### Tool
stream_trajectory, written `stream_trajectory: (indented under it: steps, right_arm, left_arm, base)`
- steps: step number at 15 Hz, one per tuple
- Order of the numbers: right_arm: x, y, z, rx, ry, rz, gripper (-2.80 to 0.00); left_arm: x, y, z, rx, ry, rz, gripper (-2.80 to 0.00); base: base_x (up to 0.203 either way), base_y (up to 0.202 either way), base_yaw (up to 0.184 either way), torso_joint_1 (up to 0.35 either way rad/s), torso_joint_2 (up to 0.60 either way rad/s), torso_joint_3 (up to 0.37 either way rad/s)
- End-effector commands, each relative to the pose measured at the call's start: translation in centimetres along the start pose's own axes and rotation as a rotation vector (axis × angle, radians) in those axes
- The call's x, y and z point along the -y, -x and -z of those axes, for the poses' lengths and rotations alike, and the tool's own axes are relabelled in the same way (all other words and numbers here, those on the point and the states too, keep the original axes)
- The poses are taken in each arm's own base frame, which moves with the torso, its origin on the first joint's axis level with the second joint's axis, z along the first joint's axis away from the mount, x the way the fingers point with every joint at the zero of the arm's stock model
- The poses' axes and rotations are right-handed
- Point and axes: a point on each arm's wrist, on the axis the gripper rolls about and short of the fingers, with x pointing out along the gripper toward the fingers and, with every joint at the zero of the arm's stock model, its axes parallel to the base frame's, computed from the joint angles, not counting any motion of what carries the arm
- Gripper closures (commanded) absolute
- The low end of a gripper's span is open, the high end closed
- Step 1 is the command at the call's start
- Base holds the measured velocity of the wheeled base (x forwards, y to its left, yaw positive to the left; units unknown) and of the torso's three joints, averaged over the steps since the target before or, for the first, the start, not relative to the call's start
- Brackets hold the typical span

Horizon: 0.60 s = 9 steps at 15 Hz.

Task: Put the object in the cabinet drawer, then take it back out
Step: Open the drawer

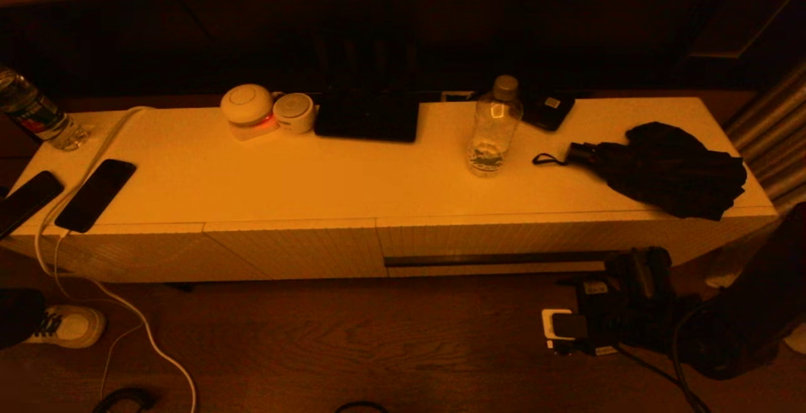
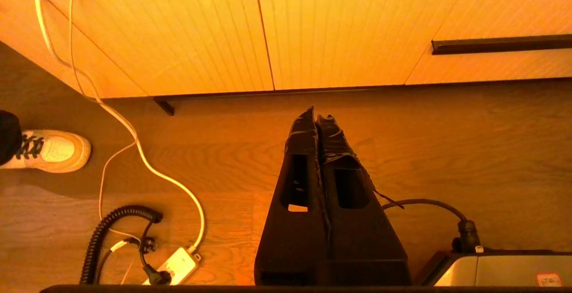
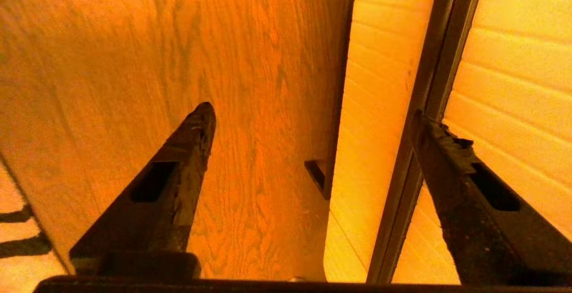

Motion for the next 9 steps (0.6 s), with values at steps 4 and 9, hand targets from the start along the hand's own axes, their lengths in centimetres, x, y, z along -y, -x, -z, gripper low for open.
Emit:
stream_trajectory:
  steps: [4, 9]
  right_arm:
    - [0.2, -1.5, 0.7, -0.015, -0.005, -0.001, -2.8]
    - [0.7, -2.8, 1.0, -0.024, -0.013, 0.01, -2.8]
  left_arm:
    - [0.0, 0.0, 0.0, 0.0, 0.0, 0.0, 0.0]
    - [0.0, 0.0, 0.0, 0.0, 0.0, 0.0, 0.0]
  base:
    - [0.0, 0.0, 0.0, 0.0, 0.0, 0.0]
    - [0.0, 0.0, 0.0, 0.0, 0.0, 0.0]
